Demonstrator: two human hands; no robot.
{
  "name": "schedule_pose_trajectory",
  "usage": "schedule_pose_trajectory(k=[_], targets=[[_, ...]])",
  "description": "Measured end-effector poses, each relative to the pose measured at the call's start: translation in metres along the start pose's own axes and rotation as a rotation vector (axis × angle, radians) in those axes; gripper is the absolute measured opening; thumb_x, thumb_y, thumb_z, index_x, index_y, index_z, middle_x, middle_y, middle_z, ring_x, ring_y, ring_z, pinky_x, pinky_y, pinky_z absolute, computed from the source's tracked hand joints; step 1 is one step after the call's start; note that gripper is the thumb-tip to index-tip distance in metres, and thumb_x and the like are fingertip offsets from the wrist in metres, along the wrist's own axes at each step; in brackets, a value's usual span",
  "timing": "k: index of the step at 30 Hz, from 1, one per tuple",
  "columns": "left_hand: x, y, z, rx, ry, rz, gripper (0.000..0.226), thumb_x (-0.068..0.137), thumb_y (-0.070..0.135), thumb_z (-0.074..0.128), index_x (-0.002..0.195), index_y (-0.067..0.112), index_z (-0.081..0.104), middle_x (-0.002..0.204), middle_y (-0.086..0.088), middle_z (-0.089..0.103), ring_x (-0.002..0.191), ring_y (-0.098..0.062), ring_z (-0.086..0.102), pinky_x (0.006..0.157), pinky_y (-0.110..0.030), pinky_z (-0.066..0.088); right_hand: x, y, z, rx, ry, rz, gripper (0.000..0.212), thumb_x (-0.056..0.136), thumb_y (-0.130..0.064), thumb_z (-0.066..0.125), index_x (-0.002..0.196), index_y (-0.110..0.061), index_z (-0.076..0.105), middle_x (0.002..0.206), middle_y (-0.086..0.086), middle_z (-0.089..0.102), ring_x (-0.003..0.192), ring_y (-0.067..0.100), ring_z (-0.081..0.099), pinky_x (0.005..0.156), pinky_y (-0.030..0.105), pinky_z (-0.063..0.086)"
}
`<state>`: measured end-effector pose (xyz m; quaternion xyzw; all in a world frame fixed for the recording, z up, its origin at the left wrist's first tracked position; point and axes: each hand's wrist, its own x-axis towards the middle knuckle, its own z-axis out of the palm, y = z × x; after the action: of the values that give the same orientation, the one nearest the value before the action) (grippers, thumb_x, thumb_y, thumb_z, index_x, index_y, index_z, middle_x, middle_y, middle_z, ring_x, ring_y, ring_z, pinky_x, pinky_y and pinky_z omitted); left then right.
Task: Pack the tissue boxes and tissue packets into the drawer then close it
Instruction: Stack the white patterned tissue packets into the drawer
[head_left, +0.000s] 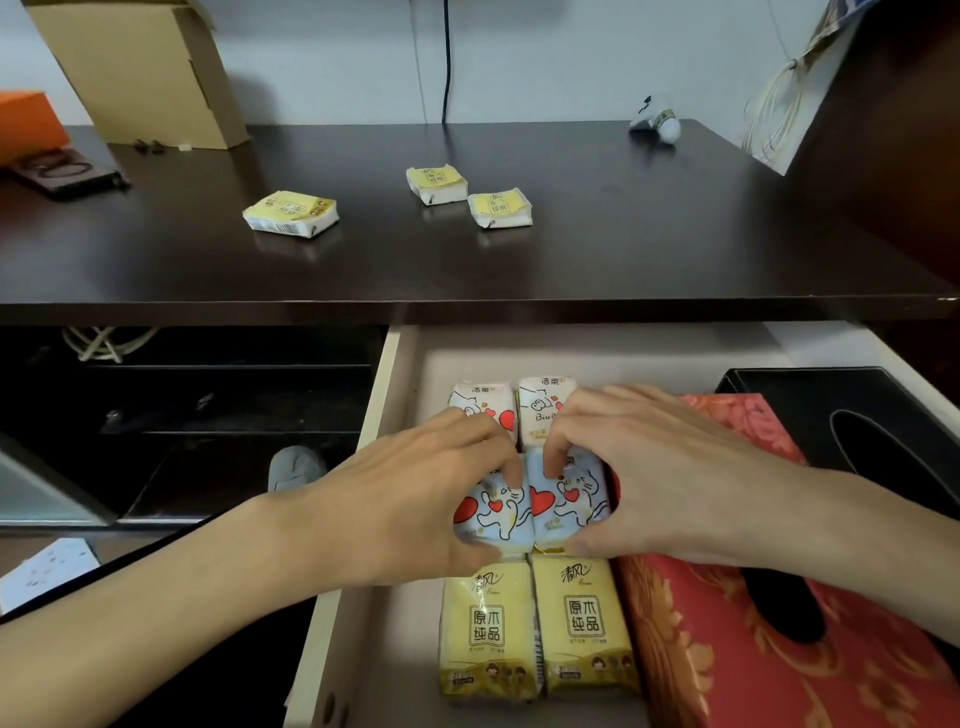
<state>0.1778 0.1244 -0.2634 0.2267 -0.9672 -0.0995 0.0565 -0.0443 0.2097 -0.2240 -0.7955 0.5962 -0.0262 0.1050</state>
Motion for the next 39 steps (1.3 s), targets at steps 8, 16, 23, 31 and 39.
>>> schedule_pose_trajectory(k=[8, 16, 23, 31, 39], targets=[[0.001, 0.003, -0.005, 0.023, 0.0, 0.005, 0.055, 0.075, 0.065, 0.068, 0.12, 0.041, 0.047, 0.127, 0.024, 0.041, 0.116, -0.001, 0.041, 0.084, -0.028, 0.054, 0.0, 0.0, 0.001, 0.039, -0.009, 0.025, 0.048, 0.071, -0.064, 0.079, 0.109, -0.046, 0.055, 0.112, -0.025, 0.044, 0.104, -0.002, 0.035, 0.082, 0.009, 0.028], [0.011, -0.003, -0.052, -0.1, 0.317, -0.146, 0.023, 0.085, 0.054, 0.058, 0.099, 0.036, 0.058, 0.096, 0.02, 0.058, 0.095, -0.003, 0.056, 0.078, -0.033, 0.05, 0.027, 0.016, -0.013, 0.511, 0.551, -0.027, 0.006, 0.088, -0.027, 0.071, 0.087, -0.033, 0.069, 0.1, -0.011, 0.069, 0.101, 0.014, 0.066, 0.088, 0.04, 0.052], [0.042, -0.081, -0.09, -0.134, 0.595, -0.46, 0.021, 0.09, 0.033, 0.062, 0.109, 0.027, 0.065, 0.113, 0.009, 0.063, 0.109, -0.012, 0.058, 0.089, -0.038, 0.049, 0.13, 0.035, -0.051, 0.499, 0.618, 0.049, 0.017, 0.091, -0.015, 0.071, 0.1, -0.029, 0.068, 0.11, -0.009, 0.066, 0.108, 0.016, 0.062, 0.095, 0.039, 0.05], [0.069, -0.166, -0.096, 0.037, 0.421, -0.87, 0.049, 0.097, 0.039, 0.048, 0.13, 0.003, 0.05, 0.142, -0.013, 0.044, 0.133, -0.032, 0.038, 0.103, -0.047, 0.038, 0.24, 0.046, -0.073, 0.207, 0.462, 0.156, 0.05, 0.092, -0.022, 0.06, 0.142, -0.019, 0.056, 0.144, 0.003, 0.055, 0.13, 0.026, 0.051, 0.09, 0.043, 0.049], [0.063, -0.169, -0.085, -0.001, 0.557, -0.68, 0.031, 0.093, 0.039, 0.052, 0.108, 0.013, 0.061, 0.119, -0.002, 0.059, 0.114, -0.025, 0.053, 0.087, -0.04, 0.046, 0.28, 0.05, -0.059, -0.104, 0.385, 0.158, 0.048, 0.101, -0.035, 0.047, 0.143, -0.013, 0.056, 0.151, 0.008, 0.055, 0.138, 0.028, 0.049, 0.121, 0.045, 0.027]])
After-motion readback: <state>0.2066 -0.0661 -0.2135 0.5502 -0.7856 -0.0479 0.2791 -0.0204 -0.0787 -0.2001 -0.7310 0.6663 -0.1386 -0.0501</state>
